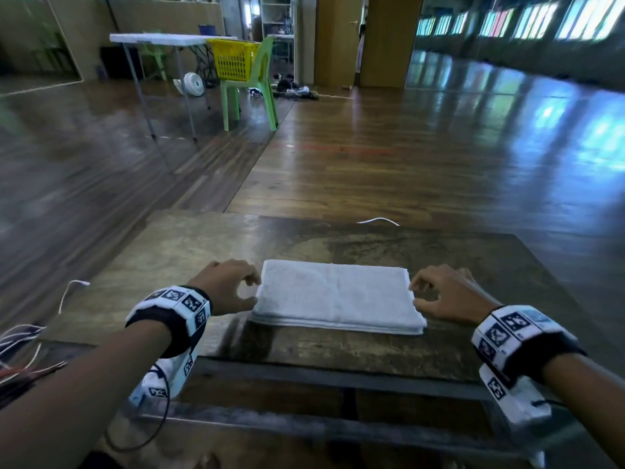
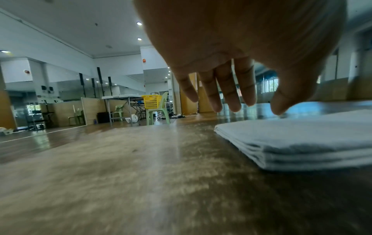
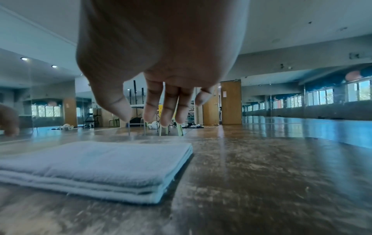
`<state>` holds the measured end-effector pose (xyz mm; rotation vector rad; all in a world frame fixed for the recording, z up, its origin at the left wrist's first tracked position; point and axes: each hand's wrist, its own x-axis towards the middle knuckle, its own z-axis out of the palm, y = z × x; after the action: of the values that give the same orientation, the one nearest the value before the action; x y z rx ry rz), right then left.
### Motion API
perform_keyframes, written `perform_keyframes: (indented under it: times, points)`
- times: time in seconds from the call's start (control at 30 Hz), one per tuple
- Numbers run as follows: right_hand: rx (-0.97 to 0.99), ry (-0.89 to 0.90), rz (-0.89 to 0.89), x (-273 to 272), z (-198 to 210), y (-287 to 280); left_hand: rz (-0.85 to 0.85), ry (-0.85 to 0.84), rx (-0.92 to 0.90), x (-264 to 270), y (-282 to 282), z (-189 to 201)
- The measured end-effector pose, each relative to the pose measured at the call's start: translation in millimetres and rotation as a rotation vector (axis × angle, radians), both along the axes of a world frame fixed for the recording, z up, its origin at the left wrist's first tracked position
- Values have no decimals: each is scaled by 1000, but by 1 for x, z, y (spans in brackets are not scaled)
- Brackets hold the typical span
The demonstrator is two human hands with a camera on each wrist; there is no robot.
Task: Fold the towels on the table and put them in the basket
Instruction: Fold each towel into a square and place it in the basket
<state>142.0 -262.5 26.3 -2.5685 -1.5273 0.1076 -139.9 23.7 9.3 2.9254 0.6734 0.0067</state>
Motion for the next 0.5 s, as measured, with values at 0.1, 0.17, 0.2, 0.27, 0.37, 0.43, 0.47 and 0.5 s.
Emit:
perform_keyframes:
  times: [0.1,0.17,0.2,0.27,0.37,0.43,0.47,0.5]
  points:
    - [-159,-20,53,-5,-13,1,-35,30,-39,-4,-6,-10]
    - [-216,-11,78,-7,-22,0,-45,32,-52,-4,-12,-14]
    - [-226,4,81,-8,-25,-1,-41,43,-57,-5,-14,-16]
    - [-254,22,92,-10,-33,-6,-39,74,-61,-7,-19,-21]
    - [-247,32,96,-12,-41,-17,-35,59,-105,-10,-24,-28]
    - [-259,37,104,-11,-40,-21,-34,40,-108,-13,-28,-29]
    - [-288,18,115,-11,-37,-22,-36,38,-88,-15,-30,-29]
    - [-323,-17,125,-12,-33,-20,-30,29,-64,-18,-31,-30]
